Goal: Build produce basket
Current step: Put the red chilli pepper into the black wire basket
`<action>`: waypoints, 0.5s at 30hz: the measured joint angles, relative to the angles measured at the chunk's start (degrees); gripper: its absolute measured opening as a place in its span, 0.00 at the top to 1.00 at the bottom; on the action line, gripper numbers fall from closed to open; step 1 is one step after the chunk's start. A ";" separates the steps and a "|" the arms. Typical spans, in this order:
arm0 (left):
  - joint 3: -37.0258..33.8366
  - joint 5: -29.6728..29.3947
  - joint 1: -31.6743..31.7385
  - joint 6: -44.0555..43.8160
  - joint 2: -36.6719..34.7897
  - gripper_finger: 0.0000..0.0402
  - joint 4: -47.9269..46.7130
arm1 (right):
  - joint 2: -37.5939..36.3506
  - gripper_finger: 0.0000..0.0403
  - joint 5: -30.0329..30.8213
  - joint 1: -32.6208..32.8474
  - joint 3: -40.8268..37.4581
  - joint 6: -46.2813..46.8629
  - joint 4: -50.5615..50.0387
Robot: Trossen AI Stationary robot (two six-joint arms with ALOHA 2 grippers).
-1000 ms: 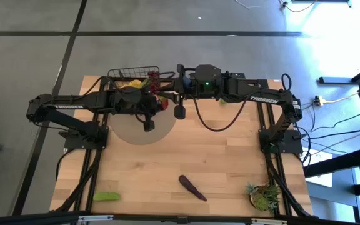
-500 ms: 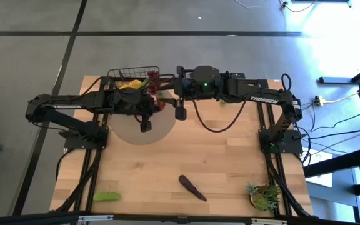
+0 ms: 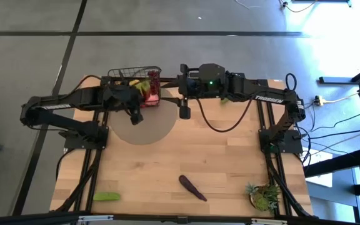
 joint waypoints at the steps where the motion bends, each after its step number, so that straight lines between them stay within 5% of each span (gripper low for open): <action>1: 0.02 -0.52 0.63 -0.83 -0.26 1.00 -0.24 | -0.16 0.52 0.00 0.00 0.00 -0.01 -0.20; 15: 0.08 -4.55 17.79 -15.50 -3.28 1.00 -15.07 | -0.86 0.52 -0.07 0.02 -0.01 0.01 -2.00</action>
